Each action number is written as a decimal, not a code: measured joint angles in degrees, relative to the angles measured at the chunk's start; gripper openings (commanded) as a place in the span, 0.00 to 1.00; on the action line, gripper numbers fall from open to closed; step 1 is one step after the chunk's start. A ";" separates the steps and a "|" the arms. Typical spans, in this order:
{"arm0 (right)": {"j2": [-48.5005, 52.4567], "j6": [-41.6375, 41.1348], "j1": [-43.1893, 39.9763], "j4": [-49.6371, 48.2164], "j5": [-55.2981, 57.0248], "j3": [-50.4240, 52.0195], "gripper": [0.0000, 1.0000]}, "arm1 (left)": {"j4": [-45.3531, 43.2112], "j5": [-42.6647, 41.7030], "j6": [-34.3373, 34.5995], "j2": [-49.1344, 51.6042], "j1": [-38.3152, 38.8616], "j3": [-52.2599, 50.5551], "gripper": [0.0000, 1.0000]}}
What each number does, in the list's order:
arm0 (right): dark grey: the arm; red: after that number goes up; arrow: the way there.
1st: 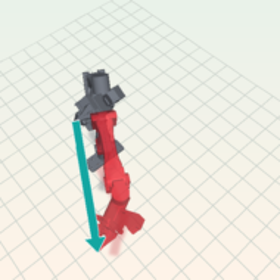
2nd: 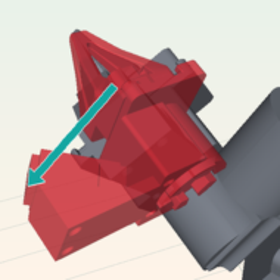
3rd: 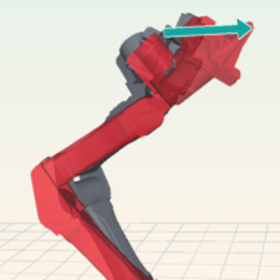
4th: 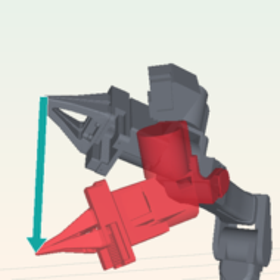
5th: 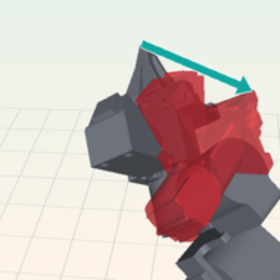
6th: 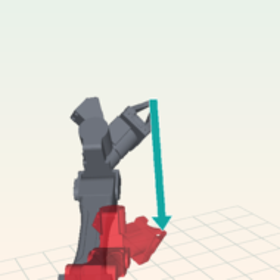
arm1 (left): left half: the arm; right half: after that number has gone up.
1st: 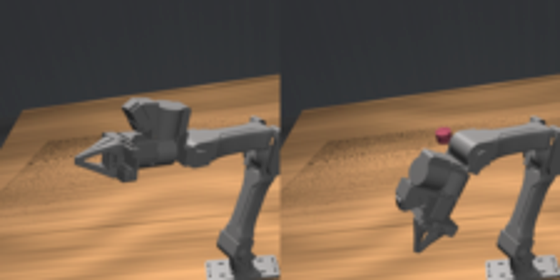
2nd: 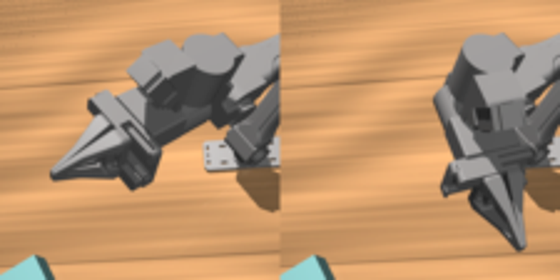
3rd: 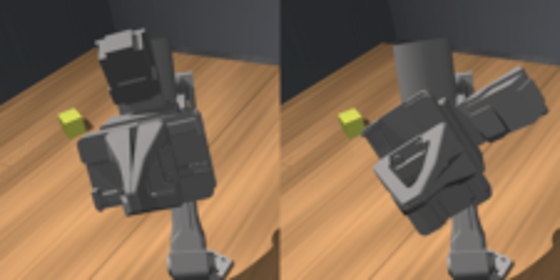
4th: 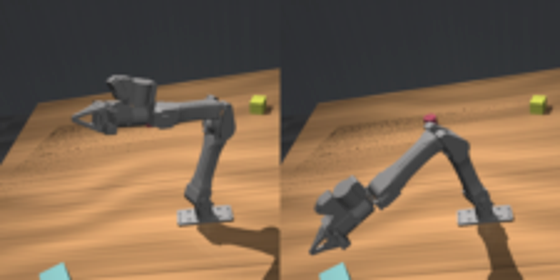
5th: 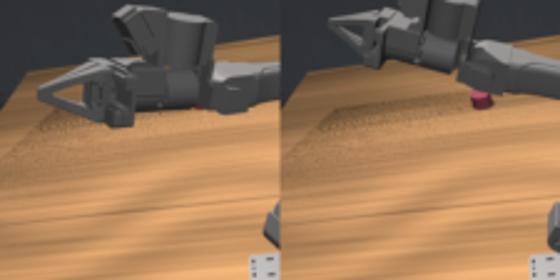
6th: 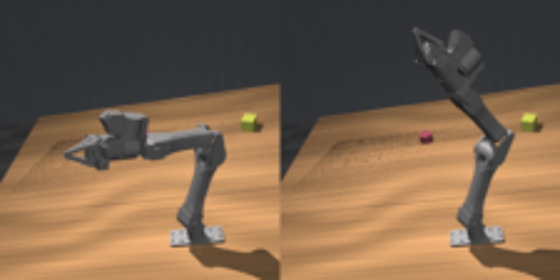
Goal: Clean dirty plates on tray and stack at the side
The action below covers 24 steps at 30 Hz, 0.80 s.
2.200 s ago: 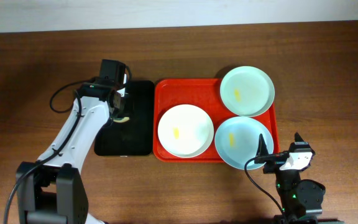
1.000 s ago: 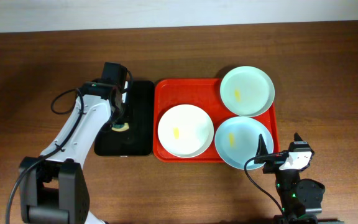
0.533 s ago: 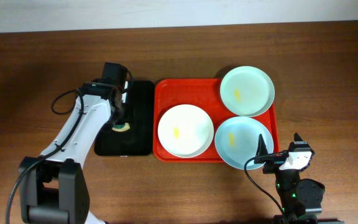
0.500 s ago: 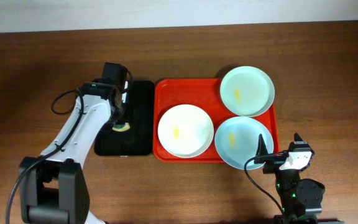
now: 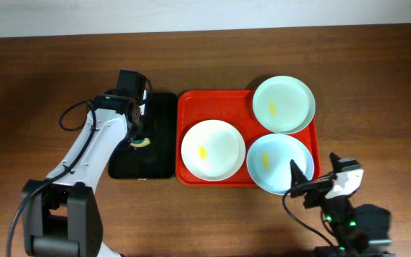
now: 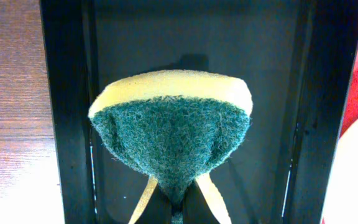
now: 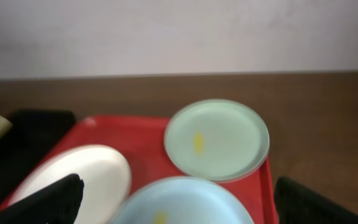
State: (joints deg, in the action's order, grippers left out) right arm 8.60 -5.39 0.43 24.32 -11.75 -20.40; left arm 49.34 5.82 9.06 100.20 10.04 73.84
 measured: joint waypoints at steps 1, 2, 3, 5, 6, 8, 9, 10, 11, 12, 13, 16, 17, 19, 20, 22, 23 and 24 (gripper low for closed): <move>2.80 -0.20 0.00 3.34 -0.37 -5.25 0.98 | -0.17 -0.02 0.00 0.00 0.00 0.00 0.00; 5.38 -0.33 0.00 6.40 -0.55 -9.62 0.98 | -0.42 0.00 0.00 0.00 0.00 0.00 0.00; 8.35 -0.42 0.00 9.84 -0.70 -14.10 0.98 | -0.61 0.00 0.00 0.00 0.00 0.00 0.00; 14.40 -0.42 0.00 16.15 -1.07 -22.23 0.98 | -0.83 -0.02 0.02 0.00 0.00 0.00 0.00; 15.98 -0.42 0.00 17.46 -1.09 -24.11 0.98 | -0.98 -0.02 0.02 0.00 0.00 0.00 0.00; 24.57 -0.46 0.00 27.41 -1.29 -34.53 0.98 | -1.20 -0.02 0.02 0.00 0.00 0.00 0.00; 28.30 -0.46 0.00 31.43 -1.31 -38.88 0.98 | -1.18 -0.02 0.02 0.00 0.00 0.00 0.00; 32.06 -0.50 0.00 34.47 -1.42 -43.04 0.98 | -1.18 -0.04 0.02 0.00 0.02 0.04 0.00; 34.73 -0.50 0.00 36.41 -1.46 -45.88 0.98 | -1.16 -0.04 0.02 0.00 0.02 0.04 0.00; 38.12 -0.46 0.00 39.01 -1.46 -49.42 0.98 | -1.16 -0.04 0.07 -0.02 0.00 0.07 0.00; 41.75 -0.52 0.00 39.98 -1.46 -52.94 0.98 | -1.20 -0.13 0.15 -0.22 0.00 0.11 0.00; 48.41 -0.70 0.00 40.54 -2.93 -56.87 0.98 | -1.14 -1.81 0.20 -2.86 0.00 0.11 0.00; 50.01 -0.70 0.00 40.96 -4.42 -57.24 0.99 | -1.09 -2.58 0.20 -4.52 0.00 0.11 0.00; 52.70 -0.85 0.00 41.09 -7.54 -57.29 0.63 | -0.50 -3.89 0.20 -8.31 0.02 0.11 0.00; 54.25 -0.96 0.00 41.05 -9.25 -57.29 0.56 | 0.39 -4.61 0.20 -11.45 0.04 0.17 0.00; 56.78 -1.68 0.07 41.75 -11.34 -57.31 0.47 | 2.27 -5.42 0.20 -15.87 0.07 0.46 0.00; 58.05 -1.92 0.33 42.12 -11.85 -57.31 0.44 | 2.95 -5.64 0.20 -17.40 0.04 0.66 0.00; 58.97 -1.97 0.72 42.29 -12.07 -57.31 0.40 | 3.32 -5.79 0.20 -18.25 0.04 0.76 0.00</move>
State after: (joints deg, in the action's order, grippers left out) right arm 67.57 -7.35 1.15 66.61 -23.81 -77.71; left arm 52.66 0.03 9.26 81.95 10.09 74.61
